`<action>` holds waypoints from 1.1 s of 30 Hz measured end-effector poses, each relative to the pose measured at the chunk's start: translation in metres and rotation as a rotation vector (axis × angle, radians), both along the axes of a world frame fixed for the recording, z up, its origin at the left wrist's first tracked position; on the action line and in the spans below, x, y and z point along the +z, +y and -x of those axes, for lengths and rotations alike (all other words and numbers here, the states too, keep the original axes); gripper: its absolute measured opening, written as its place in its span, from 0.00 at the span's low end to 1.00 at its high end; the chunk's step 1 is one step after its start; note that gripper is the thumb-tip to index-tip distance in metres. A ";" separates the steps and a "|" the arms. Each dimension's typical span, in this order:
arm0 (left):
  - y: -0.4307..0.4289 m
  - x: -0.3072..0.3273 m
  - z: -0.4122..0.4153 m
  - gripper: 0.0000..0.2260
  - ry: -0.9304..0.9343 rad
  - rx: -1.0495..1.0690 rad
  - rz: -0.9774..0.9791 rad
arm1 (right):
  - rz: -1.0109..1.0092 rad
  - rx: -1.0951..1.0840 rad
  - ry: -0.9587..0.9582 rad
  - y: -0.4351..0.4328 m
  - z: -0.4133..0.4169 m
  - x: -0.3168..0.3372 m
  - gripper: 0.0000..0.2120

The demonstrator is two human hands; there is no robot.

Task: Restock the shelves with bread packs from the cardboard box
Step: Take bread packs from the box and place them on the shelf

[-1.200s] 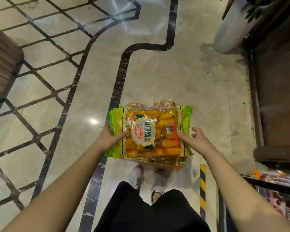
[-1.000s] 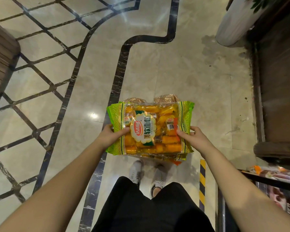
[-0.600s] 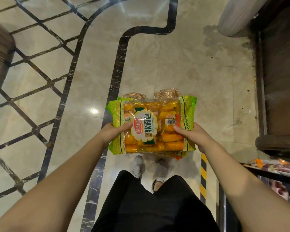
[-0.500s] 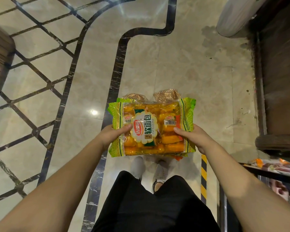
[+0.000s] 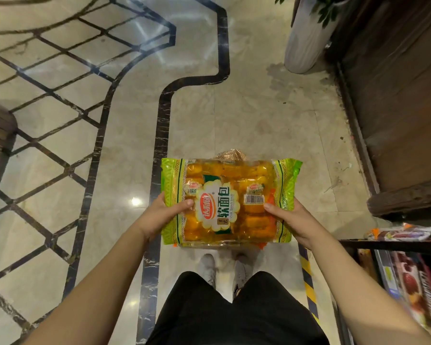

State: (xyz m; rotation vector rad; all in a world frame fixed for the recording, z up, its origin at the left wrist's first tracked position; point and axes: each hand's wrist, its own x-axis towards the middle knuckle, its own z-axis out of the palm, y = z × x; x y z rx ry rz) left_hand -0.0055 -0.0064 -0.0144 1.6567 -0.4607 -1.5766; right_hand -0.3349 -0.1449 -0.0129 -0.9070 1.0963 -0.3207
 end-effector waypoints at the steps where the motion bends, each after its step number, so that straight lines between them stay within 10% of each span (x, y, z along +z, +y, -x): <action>1: -0.004 0.004 0.003 0.39 -0.004 -0.025 0.027 | 0.019 -0.010 -0.004 0.004 0.009 0.008 0.29; 10: -0.056 0.046 0.072 0.46 -0.013 -0.249 0.171 | 0.051 -0.330 -0.040 0.082 0.106 0.051 0.51; 17: -0.068 0.077 0.144 0.51 0.109 -0.631 0.262 | 0.159 -0.759 0.034 0.200 0.139 0.079 0.48; 23: -0.026 0.078 0.203 0.47 0.167 -0.963 0.259 | 0.134 -1.054 0.096 0.334 0.147 0.083 0.23; 33: 0.090 0.069 0.334 0.36 0.112 -1.407 0.186 | 0.102 -1.262 0.357 0.532 0.198 0.070 0.23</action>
